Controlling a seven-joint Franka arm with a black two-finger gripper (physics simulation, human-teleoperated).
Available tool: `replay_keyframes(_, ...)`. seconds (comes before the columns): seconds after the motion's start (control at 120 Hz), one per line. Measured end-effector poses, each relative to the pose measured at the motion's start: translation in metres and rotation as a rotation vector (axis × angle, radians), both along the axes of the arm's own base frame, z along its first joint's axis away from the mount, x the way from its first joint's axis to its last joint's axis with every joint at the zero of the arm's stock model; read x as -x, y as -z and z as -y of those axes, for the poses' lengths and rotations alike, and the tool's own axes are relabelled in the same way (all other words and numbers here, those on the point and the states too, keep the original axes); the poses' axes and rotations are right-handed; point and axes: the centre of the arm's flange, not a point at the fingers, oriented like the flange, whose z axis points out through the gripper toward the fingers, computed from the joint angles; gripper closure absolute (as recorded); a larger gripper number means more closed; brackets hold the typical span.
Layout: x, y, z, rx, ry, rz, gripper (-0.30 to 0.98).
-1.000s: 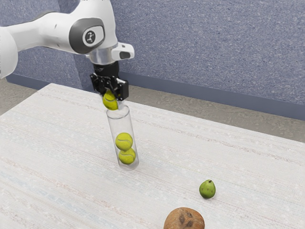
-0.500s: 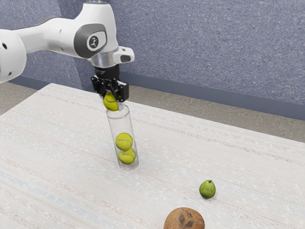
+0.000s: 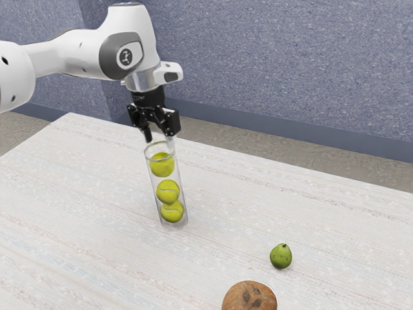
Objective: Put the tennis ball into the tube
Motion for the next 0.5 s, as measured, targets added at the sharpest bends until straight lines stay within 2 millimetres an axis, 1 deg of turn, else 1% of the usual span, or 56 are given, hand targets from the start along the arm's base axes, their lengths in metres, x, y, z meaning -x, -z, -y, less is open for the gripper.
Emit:
replay_keyframes(0.067, 0.0, 0.0, 0.0, 0.0, 0.0, -0.001, 0.13)
replay_keyframes(0.133, 0.005, -0.005, -0.001, 0.003, 0.001, -0.002, 0.09)
replay_keyframes(0.2, 0.018, -0.021, -0.003, 0.01, 0.005, 0.0, 0.07)
replay_keyframes(0.283, 0.039, -0.054, -0.006, 0.016, 0.017, 0.022, 0.05)
replay_keyframes(0.333, 0.048, -0.069, -0.008, 0.015, 0.022, 0.031, 0.04)
replay_keyframes(0.392, 0.053, -0.077, -0.011, 0.007, 0.026, 0.028, 0.03)
replay_keyframes(0.5, 0.057, -0.081, -0.015, -0.002, 0.026, 0.014, 0.02)
